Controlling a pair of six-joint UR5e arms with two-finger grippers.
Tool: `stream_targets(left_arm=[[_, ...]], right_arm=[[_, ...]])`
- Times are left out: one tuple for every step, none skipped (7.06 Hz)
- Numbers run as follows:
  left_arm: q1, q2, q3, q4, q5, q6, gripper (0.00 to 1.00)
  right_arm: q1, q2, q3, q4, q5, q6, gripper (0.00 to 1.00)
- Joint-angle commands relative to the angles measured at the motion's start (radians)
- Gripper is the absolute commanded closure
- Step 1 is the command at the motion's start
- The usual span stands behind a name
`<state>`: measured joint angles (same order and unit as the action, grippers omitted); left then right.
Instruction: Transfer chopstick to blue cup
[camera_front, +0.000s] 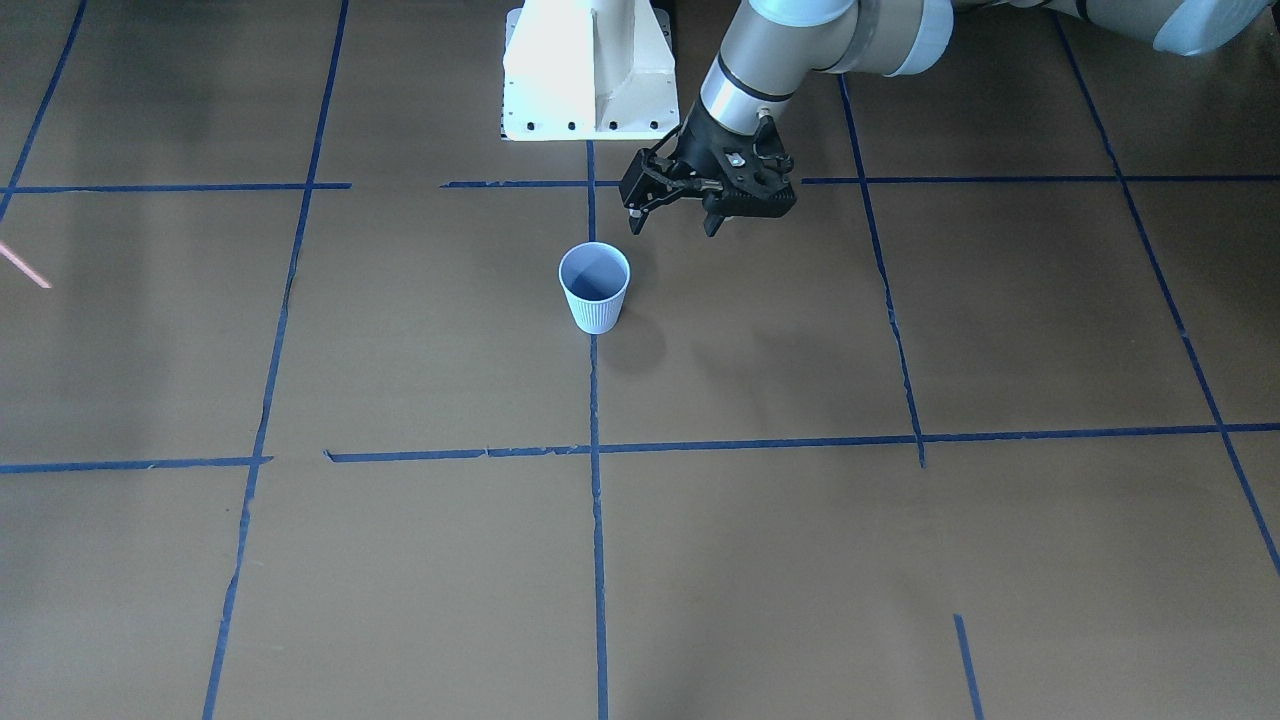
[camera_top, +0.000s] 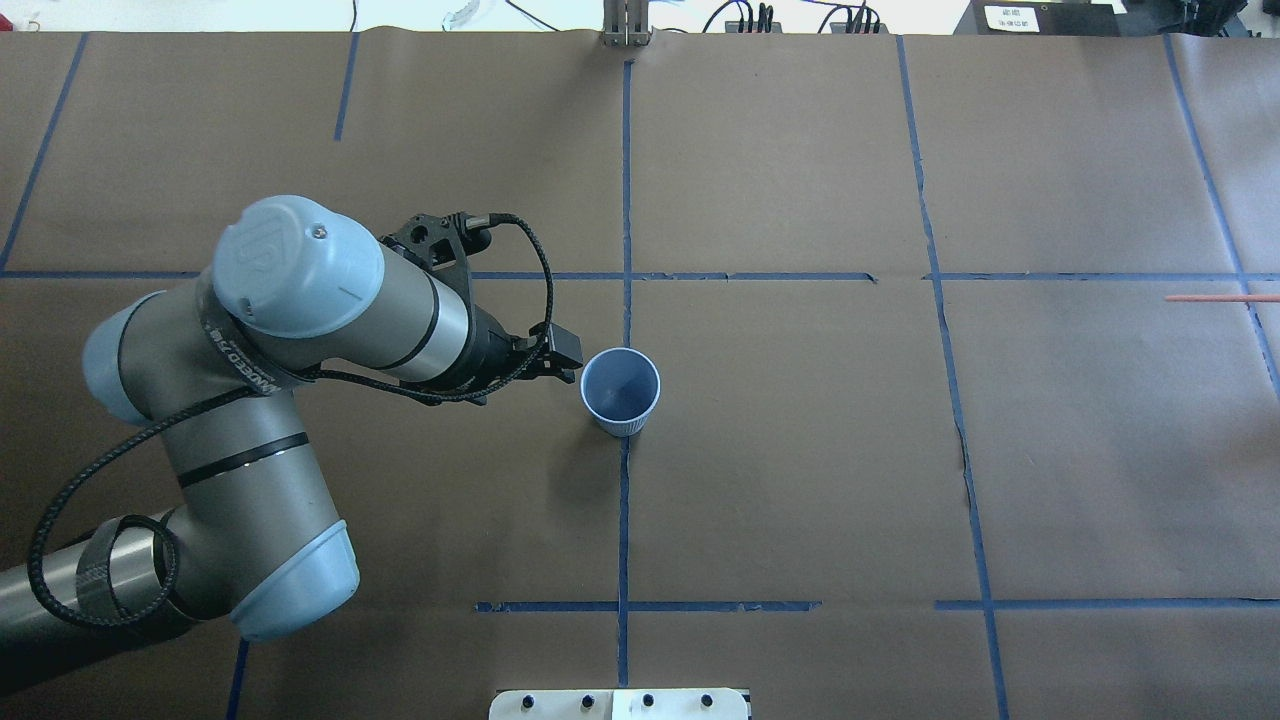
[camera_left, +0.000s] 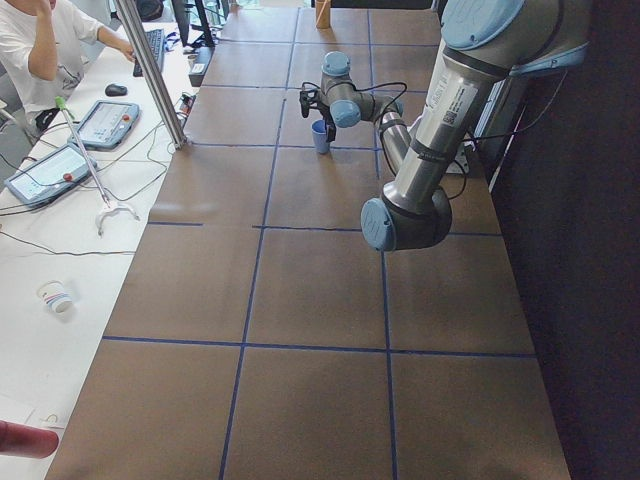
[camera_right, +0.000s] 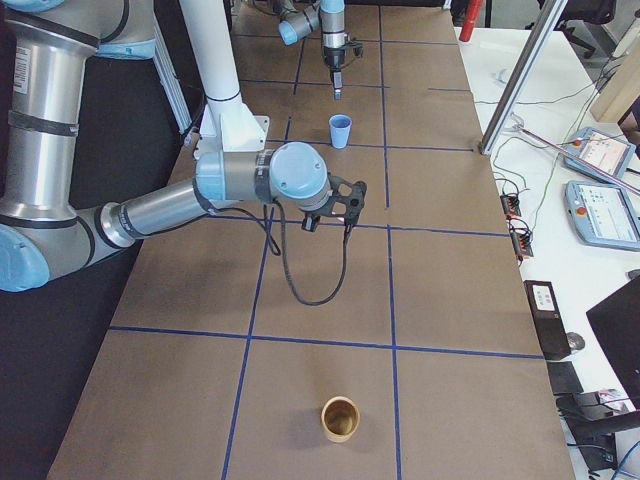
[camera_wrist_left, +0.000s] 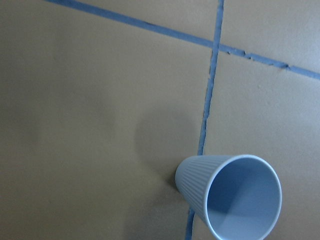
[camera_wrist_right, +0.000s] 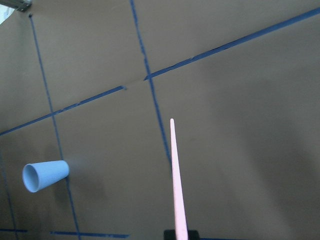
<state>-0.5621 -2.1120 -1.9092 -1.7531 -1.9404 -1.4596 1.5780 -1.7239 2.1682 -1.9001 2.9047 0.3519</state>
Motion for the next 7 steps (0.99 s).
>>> stream_targets(left_arm=[[-0.05,0.017,-0.016,0.0,0.0,0.001,0.0],[-0.056,0.023,-0.016,0.0,0.0,0.002,0.0],[-0.059,0.029,-0.01,0.0,0.0,0.005,0.0],[-0.059,0.029,-0.008,0.0,0.0,0.004,0.0],[-0.059,0.036,-0.01,0.0,0.0,0.002,0.0],[-0.059,0.041,-0.011,0.0,0.0,-0.001,0.0],[-0.059,0.043,-0.016,0.0,0.0,-0.004,0.0]], right_arm=[[-0.227,0.262,-0.016,0.036,0.079,0.341,1.0],[-0.359,0.394,-0.063,0.082,0.079,0.512,1.0],[-0.471,0.529,-0.109,0.119,0.068,0.759,1.0],[-0.531,0.656,-0.19,0.149,0.065,0.945,1.0],[-0.588,0.691,-0.208,0.173,0.03,1.007,1.0],[-0.624,0.726,-0.24,0.176,0.013,1.028,1.0],[-0.665,0.797,-0.27,0.177,-0.081,1.074,1.0]])
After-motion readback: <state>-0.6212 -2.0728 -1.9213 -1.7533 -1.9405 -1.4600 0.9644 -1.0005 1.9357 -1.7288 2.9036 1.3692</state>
